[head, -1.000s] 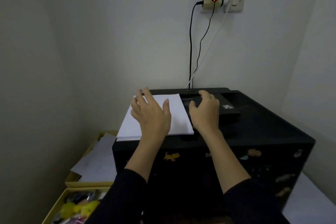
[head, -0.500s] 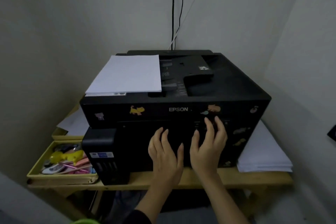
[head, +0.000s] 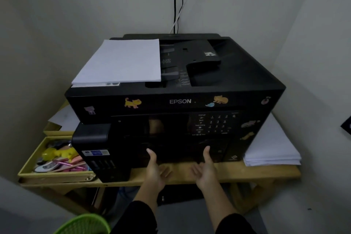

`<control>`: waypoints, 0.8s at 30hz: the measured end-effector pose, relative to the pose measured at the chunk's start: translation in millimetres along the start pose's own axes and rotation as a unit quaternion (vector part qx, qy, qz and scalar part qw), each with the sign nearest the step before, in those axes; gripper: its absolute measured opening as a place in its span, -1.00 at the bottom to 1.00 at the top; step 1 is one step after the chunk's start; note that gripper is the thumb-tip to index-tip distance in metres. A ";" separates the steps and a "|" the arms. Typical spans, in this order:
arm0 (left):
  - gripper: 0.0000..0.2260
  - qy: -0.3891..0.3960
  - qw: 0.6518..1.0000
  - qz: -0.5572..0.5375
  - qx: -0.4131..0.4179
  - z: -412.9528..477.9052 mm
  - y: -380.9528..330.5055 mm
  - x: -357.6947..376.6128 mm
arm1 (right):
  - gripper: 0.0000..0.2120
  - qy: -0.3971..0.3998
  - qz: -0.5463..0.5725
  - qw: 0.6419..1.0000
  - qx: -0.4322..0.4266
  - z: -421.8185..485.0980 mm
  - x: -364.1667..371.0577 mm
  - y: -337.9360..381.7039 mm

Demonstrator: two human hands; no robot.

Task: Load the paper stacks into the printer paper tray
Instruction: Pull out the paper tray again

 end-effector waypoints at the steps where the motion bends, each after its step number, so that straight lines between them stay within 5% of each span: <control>1: -0.20 0.007 1.000 -0.009 -0.002 4.4 -0.3 -0.7 | -0.15 0.011 0.013 1.000 0.001 1.9 2.6 0.1; 16: -0.43 -0.004 0.996 -0.093 -0.011 31.1 21.4 -5.6 | -0.24 0.053 0.116 0.992 -0.017 32.6 3.0 -2.7; 24: -0.13 -0.029 0.999 -0.035 -0.021 35.4 25.8 -4.6 | -0.34 0.021 0.062 0.997 -0.028 28.9 4.9 -3.4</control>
Point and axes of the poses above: each hand's wrist, its own z-axis towards the middle knuckle, its own x-axis out of the palm, y = z × x, the point moved 1 cm from there along z, towards the middle knuckle, and after that the axes turned 15 degrees about x, right-handed, at the moved point
